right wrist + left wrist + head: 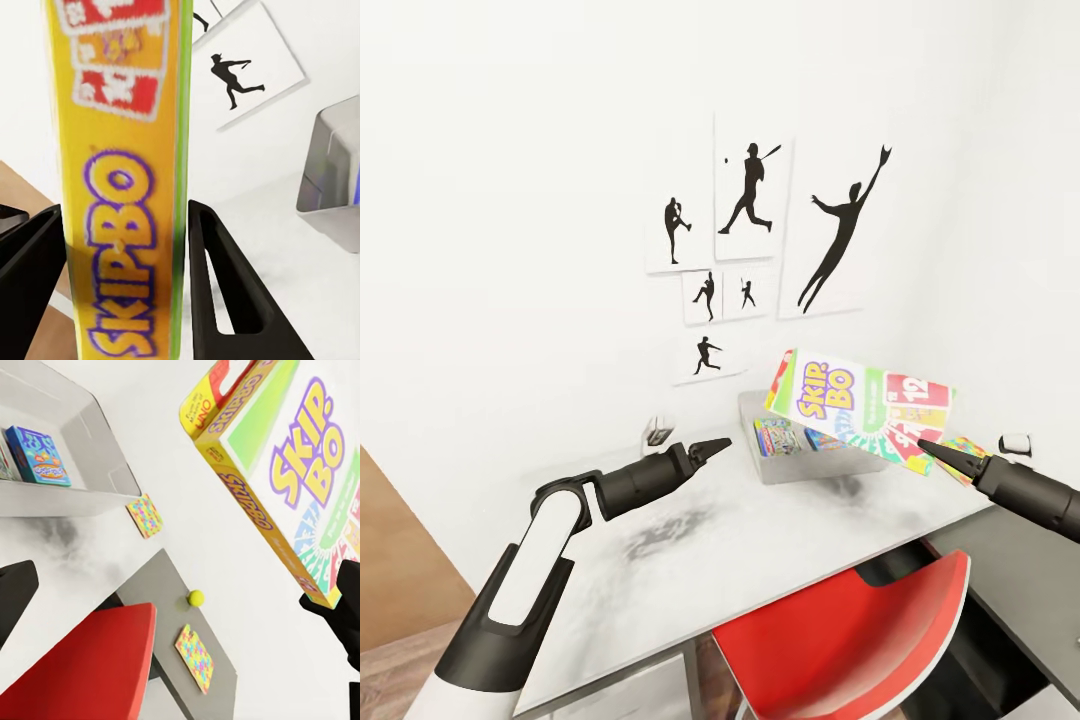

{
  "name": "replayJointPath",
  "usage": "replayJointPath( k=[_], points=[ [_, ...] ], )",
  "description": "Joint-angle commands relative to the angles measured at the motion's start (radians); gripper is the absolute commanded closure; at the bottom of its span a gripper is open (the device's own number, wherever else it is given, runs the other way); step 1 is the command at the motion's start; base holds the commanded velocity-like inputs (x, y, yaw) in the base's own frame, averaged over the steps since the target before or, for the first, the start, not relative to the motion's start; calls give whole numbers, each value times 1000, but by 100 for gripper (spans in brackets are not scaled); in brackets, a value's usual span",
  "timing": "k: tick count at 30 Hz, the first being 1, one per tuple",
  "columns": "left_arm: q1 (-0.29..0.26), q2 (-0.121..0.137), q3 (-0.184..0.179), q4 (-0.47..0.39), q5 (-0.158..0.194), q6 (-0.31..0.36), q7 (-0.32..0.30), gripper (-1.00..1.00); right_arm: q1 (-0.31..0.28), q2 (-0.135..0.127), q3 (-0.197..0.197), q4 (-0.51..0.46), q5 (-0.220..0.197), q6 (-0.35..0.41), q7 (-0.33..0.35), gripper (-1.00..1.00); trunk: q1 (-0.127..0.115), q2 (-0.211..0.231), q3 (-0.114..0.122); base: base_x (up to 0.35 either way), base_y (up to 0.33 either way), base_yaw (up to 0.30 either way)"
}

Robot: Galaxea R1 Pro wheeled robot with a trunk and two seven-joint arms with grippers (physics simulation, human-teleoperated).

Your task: Put all the toys in the child's room - the three board games (two on the bed and one on the table), the two jigsaw puzzles on the table, and the tennis ball on the table - inside the toy box on the table in the child's room.

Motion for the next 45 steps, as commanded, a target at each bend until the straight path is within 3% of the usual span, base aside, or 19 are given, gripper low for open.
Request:
replayJointPath(
  k=[1,11,33,45],
  points=[
    [-1,0,0,-1,9,2,8,-100,-1,0,-1,0,4,3,6,100,1,-2,-2,1,-1,0],
    [-1,0,-2,-1,9,2,7,-100,-1,1,-2,0,4,3,5,100,1,-2,-2,0,-59,97],
    [-1,0,-1,-1,9,2,9,-100,-1,2,-2,0,4,3,3,100,1,-2,-2,0,-74,266],
    [-1,0,-3,-1,9,2,8,-100,-1,1,-1,0,4,3,3,100,1,-2,-2,107,-128,49]
  ],
)
